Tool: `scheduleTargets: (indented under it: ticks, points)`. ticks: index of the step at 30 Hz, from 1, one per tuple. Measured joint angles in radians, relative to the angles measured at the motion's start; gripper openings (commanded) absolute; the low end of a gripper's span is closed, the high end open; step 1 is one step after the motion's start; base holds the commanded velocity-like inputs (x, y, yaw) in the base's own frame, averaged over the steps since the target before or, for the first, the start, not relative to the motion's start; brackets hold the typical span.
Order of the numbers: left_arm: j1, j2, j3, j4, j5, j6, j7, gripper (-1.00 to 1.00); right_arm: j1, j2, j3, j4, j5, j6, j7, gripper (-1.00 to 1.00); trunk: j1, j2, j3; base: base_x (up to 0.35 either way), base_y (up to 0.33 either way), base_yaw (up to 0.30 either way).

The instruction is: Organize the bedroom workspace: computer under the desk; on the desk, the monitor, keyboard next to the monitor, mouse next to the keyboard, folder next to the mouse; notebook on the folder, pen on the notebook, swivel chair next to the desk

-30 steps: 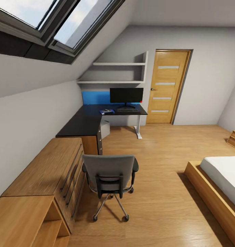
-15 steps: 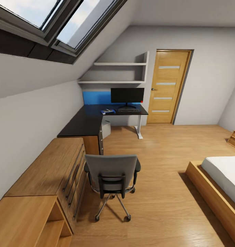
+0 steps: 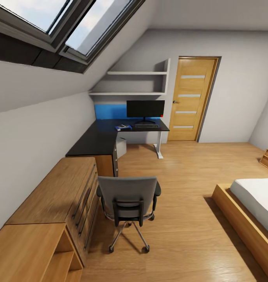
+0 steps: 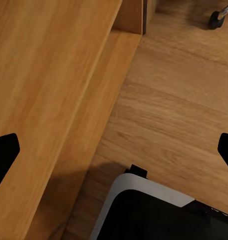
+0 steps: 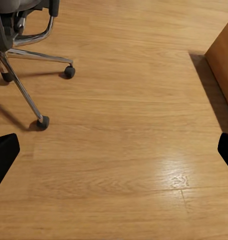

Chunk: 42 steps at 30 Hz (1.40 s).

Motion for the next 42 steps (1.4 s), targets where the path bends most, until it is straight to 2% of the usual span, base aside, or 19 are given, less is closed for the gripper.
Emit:
scheduleTargets:
  ticks: [12, 42]
  points:
    - [0.0, 0.0, 0.0, 0.0, 0.0, 0.0, 0.0, 1.0, 0.0, 0.0, 0.0, 0.0, 0.0, 0.001, 0.001, 1.0, 0.0, 0.0, 0.0, 0.0, 0.0, -0.139]
    - [0.0, 0.0, 0.0, 0.0, 0.0, 0.0, 0.0, 1.0, 0.0, 0.0, 0.001, 0.0, 0.0, -0.001, 0.002, 1.0, 0.0, 0.0, 0.0, 0.0, 0.028, -0.004]
